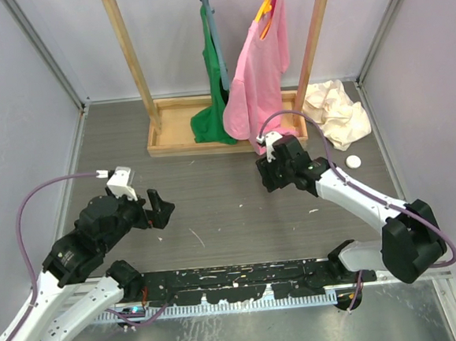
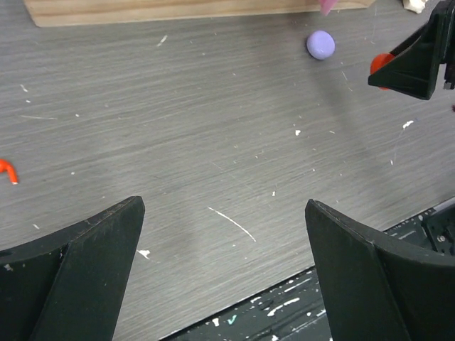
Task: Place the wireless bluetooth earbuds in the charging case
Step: Pick up the charging case at the center of the board.
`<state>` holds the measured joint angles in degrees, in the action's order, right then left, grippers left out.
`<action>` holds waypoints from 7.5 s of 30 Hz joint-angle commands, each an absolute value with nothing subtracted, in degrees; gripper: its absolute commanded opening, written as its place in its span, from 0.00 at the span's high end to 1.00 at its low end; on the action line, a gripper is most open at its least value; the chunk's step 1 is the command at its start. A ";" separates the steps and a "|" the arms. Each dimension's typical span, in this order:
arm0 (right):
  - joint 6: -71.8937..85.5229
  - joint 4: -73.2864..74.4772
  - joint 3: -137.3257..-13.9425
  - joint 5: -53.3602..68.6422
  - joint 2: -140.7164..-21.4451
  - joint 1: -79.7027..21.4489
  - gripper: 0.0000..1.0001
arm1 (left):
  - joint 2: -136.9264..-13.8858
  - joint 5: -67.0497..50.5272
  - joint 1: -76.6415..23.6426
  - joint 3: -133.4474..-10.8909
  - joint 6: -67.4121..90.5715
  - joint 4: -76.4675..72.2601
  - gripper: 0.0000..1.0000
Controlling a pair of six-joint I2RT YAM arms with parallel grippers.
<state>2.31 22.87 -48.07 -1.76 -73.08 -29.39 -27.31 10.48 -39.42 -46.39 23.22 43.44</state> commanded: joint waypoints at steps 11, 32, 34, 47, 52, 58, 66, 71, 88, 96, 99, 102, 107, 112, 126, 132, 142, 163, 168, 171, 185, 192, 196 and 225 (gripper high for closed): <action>-24.07 13.83 -50.11 18.32 -70.63 -39.25 0.49 | -37.65 2.08 -39.44 -46.09 29.52 33.14 0.02; -47.37 15.82 -56.79 29.58 -73.52 -47.69 0.48 | -52.77 -25.08 -33.49 -39.35 44.67 9.70 0.22; -48.26 16.20 -57.73 29.49 -74.35 -48.57 0.48 | -53.34 -26.12 -33.46 -38.92 45.51 8.48 0.26; -52.05 18.53 -62.19 29.39 -77.95 -51.71 0.47 | -54.97 -28.36 -33.49 -37.58 47.28 5.96 0.44; -52.66 18.61 -62.15 29.68 -78.13 -52.10 0.47 | -55.96 -28.46 -33.49 -37.35 47.70 5.30 0.48; -53.31 18.72 -62.13 30.70 -78.22 -52.29 0.47 | -56.31 -28.67 -33.38 -36.17 49.76 2.10 0.54; -53.52 17.79 -61.74 32.13 -78.46 -52.78 0.46 | -56.57 -28.92 -32.76 -35.22 51.63 0.21 0.59; -53.73 17.40 -61.61 32.43 -78.74 -53.16 0.46 | -55.83 -28.98 -31.96 -34.08 53.14 -1.09 0.65; -48.93 12.59 -58.72 26.71 -74.06 -52.54 0.25 | -47.36 -23.32 -30.76 -31.57 50.02 -1.28 0.90; -34.20 1.57 -52.07 23.47 -67.03 -50.90 0.25 | -39.04 -13.93 -30.76 -30.51 45.96 0.16 0.92; -23.60 -7.55 -47.52 23.46 -64.20 -50.35 0.25 | -36.43 -11.46 -30.67 -30.65 44.77 -0.24 0.92; -13.79 -17.10 -43.33 22.60 -62.62 -50.19 0.27 | -34.46 -9.56 -30.67 -30.32 44.47 -2.10 0.92; 2.74 -36.84 -35.19 16.29 -61.51 -50.19 0.27 | -32.50 -8.28 -30.72 -29.28 45.32 -6.77 0.92; 14.51 -51.43 -30.21 11.17 -63.47 -50.19 0.28 | -32.51 -9.14 -30.67 -28.86 45.93 -10.64 0.91; 33.59 -76.40 -28.74 10.09 -75.74 -50.19 0.32 | -38.23 -13.61 -30.76 -27.33 51.99 -26.16 0.89; 37.26 -82.44 -29.85 10.45 -79.41 -50.19 0.34 | -38.70 -14.28 -30.85 -26.57 54.12 -29.88 0.89; 41.24 -88.08 -32.42 12.52 -83.12 -50.19 0.40 | -38.94 -15.32 -30.94 -25.68 56.55 -33.31 0.88; 42.19 -94.33 -32.05 16.32 -84.76 -49.57 0.81 | -39.55 -16.01 -31.12 -23.88 58.65 -36.72 0.71; 42.92 -94.10 -31.33 20.87 -83.65 -47.01 0.85 | -38.24 -15.05 -31.11 -23.87 55.84 -33.63 0.56; 43.87 -92.68 -31.22 25.42 -82.69 -44.33 0.86 | -37.10 -14.86 -31.11 -24.27 52.85 -30.80 0.46; 24.28 -49.77 -37.56 44.56 -67.81 -35.00 0.89 | -37.62 -21.80 -31.03 -33.93 34.95 -12.53 0.37; 9.26 -25.31 -44.18 48.40 -63.82 -34.93 0.89 | -40.26 -30.14 -31.05 -38.98 29.10 -8.32 0.37; 4.06 -16.29 -47.62 48.48 -63.21 -34.98 0.89 | -42.01 -35.10 -31.03 -41.81 25.72 -6.08 0.36; -8.82 4.65 -59.52 53.81 -67.28 -35.90 0.89 | -58.02 -48.51 -31.46 -48.50 21.62 -6.96 0.55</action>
